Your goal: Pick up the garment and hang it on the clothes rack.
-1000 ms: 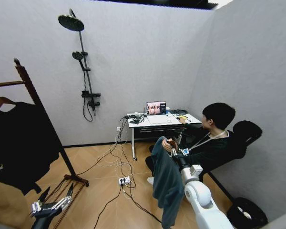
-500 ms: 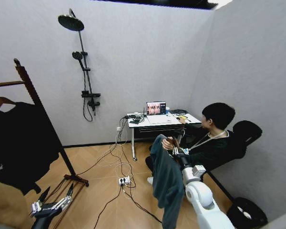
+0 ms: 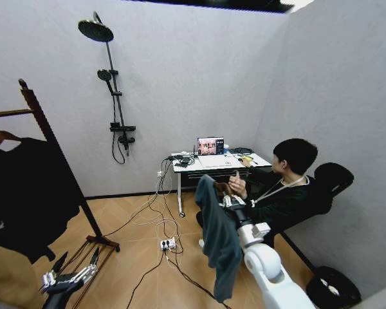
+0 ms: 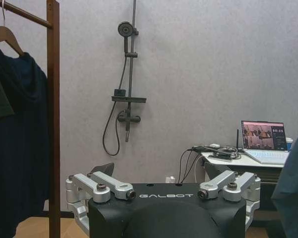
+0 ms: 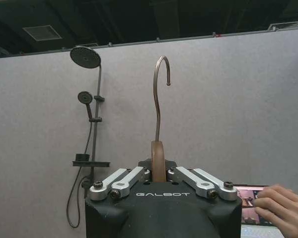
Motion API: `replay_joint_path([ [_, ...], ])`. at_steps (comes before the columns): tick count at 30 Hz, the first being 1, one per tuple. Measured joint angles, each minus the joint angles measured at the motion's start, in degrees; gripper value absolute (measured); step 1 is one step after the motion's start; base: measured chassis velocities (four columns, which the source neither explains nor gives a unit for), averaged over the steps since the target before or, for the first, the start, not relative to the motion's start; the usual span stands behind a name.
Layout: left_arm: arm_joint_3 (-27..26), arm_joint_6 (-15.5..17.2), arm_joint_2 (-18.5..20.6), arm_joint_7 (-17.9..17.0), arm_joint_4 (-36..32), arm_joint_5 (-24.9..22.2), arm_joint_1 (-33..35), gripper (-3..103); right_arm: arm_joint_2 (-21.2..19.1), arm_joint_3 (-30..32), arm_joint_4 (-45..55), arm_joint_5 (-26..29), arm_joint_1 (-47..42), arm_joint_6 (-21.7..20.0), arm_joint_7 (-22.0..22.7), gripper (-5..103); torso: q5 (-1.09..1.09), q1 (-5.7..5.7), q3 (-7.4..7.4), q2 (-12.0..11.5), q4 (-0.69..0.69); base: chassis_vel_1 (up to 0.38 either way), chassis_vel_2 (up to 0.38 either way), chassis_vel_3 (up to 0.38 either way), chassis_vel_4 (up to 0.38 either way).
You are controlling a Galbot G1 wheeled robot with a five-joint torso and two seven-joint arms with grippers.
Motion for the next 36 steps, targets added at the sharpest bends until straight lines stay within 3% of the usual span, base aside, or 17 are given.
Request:
replay_joint_path([
  [7,0.0,0.0,0.0,0.0,0.0,0.0,0.0,100,-0.9,-2.8,-1.3,2.7,5.9,-1.8,1.2,10,-0.01,0.00,0.00,0.0,0.02,0.000,0.000,0.000,0.000],
  [19,0.0,0.0,0.0,0.0,0.0,0.0,0.0,100,2.1,-0.9,-0.9,1.7,2.4,-2.0,1.9,10,0.00,0.00,0.00,0.0,0.02,0.000,0.000,0.000,0.000],
  [36,0.0,0.0,0.0,0.0,0.0,0.0,0.0,100,2.3,1.3,0.2,1.0,-0.8,-0.9,-0.2,10,0.00,-0.02,-0.01,0.0,0.01,-0.056,0.015,0.049,-0.028],
])
